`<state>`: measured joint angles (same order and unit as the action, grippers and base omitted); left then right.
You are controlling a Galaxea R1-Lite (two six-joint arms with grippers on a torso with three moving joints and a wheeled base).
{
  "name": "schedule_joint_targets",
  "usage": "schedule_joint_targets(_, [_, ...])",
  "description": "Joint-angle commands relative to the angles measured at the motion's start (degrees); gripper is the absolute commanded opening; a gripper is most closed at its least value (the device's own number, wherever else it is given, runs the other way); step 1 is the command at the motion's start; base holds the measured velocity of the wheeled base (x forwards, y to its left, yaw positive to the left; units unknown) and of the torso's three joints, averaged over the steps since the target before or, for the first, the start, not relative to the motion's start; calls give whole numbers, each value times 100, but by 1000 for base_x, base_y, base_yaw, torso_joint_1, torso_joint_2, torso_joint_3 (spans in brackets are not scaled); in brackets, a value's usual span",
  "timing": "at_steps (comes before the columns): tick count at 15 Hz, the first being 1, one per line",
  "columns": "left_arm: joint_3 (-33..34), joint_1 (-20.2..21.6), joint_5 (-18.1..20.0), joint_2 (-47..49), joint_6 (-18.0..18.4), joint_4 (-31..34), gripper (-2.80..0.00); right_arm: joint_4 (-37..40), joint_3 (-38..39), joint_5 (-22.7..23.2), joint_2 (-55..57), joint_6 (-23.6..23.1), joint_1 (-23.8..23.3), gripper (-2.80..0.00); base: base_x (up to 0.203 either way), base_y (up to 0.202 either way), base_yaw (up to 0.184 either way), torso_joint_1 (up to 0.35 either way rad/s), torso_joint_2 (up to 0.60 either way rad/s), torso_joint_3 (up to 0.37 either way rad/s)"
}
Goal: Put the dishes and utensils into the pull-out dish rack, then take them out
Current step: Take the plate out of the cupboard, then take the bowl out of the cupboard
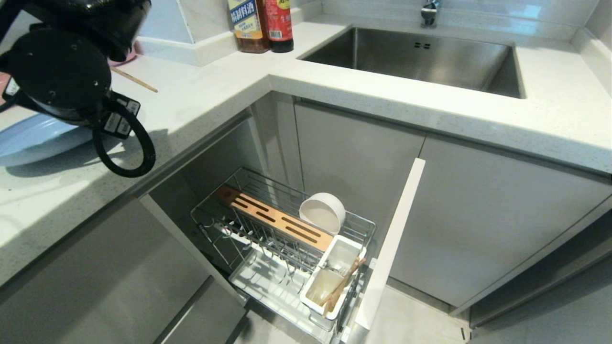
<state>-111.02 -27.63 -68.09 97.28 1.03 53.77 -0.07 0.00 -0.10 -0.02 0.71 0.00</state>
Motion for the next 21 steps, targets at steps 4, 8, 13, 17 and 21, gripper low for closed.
schedule_joint_targets(4, [1,-146,437,-414,-13,-1089,0,-1,9,1,2,0,0,-280,0,0,0,0,0,0])
schedule_joint_targets(8, [4,-212,1250,-773,-327,-1875,-280,-1,9,1,2,0,0,-280,0,0,0,0,0,0])
schedule_joint_targets(13, [142,-824,2539,-1471,-1370,-3460,-280,-1,9,1,2,0,0,-280,0,0,0,0,0,0])
schedule_joint_targets(17, [247,-1673,2782,-1661,-2820,-3786,-280,-1,8,1,2,0,0,-280,0,0,0,0,0,0])
schedule_joint_targets(21, [1013,-2298,2837,-1456,-4432,-3459,-280,-1,9,1,2,0,0,-280,0,0,0,0,0,0])
